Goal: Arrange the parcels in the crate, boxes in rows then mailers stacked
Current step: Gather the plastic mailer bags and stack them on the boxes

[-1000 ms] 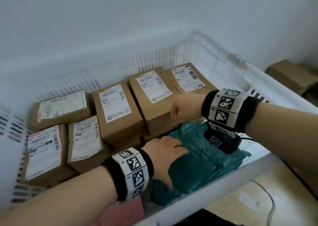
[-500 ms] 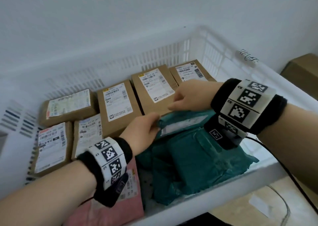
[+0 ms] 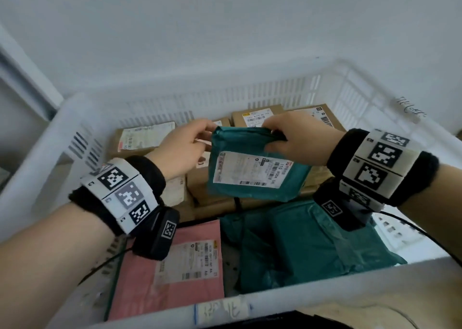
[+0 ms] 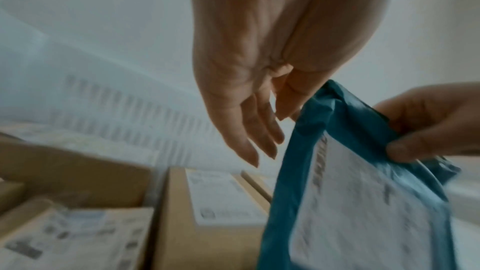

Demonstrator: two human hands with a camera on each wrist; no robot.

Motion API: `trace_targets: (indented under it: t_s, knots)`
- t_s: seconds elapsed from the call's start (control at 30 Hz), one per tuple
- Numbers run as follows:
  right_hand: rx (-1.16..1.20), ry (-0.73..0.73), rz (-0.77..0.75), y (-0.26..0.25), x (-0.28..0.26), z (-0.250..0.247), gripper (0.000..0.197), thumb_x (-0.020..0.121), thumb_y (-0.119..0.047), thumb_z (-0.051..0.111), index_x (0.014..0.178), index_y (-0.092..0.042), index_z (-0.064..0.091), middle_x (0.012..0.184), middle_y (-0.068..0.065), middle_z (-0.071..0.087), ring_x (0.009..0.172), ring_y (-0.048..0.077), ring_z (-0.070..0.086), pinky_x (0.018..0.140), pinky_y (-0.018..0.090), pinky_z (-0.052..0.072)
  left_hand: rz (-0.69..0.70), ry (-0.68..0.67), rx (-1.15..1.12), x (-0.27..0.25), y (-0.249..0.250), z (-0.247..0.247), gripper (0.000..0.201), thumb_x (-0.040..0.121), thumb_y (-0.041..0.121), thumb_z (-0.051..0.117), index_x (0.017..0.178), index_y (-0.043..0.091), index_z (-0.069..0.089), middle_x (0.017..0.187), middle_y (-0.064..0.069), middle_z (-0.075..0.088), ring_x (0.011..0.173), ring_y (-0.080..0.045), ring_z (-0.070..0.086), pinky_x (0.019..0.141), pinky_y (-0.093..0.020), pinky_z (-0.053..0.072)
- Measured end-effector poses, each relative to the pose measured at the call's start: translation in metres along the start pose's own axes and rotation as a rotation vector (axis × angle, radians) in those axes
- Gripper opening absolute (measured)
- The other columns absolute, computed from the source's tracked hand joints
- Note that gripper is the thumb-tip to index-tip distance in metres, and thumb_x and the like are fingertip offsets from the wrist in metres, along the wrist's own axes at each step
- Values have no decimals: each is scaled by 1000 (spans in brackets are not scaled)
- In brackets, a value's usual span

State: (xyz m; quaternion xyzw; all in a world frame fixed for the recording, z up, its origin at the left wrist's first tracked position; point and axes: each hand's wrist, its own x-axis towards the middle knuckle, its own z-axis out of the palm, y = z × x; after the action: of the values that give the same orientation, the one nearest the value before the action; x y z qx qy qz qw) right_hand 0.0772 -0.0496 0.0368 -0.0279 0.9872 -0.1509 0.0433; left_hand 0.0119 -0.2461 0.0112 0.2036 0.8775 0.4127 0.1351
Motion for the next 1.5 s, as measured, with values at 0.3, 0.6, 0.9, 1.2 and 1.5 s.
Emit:
trace_targets:
  t_s: [0.3,0.6,0.9,1.2,1.5]
  knots:
    - [-39,-483,-257,-112,26,85,35,94,-28,53,123,-8,56,120,9,61,107,26,57,84,28,44,-61,289,67,-24,-51,-54,33,91,3,46,117,19,59,108,9,58,101,-7,55,90,-23,44]
    - [-429,-303,-737,-154,14,177,39,82,-14,57,120,-9,57,120,11,57,110,31,54,86,42,52,-102,194,331,-30,-88,-66,32,94,12,45,123,17,59,127,-2,59,116,-17,56,101,-31,46]
    - [-598,-946,-692,-147,17,208,67,96,-29,48,150,-38,9,160,-3,-9,147,32,0,116,52,22,-99,16,452,-24,-96,-56,32,97,13,42,123,14,60,129,-3,59,116,-19,56,98,-31,45]
    - [-357,-594,-355,-107,27,94,31,98,-20,43,122,-13,62,121,3,63,112,22,58,93,27,46,-36,-132,537,-26,-77,-29,30,97,21,43,122,19,59,127,-2,56,112,-20,57,96,-36,47]
    - [-172,-266,80,-12,-7,20,28,96,-15,49,115,-19,69,120,-2,67,110,15,60,97,26,45,512,-466,839,-19,4,51,26,89,20,54,113,28,58,115,3,57,106,-22,58,82,-36,52]
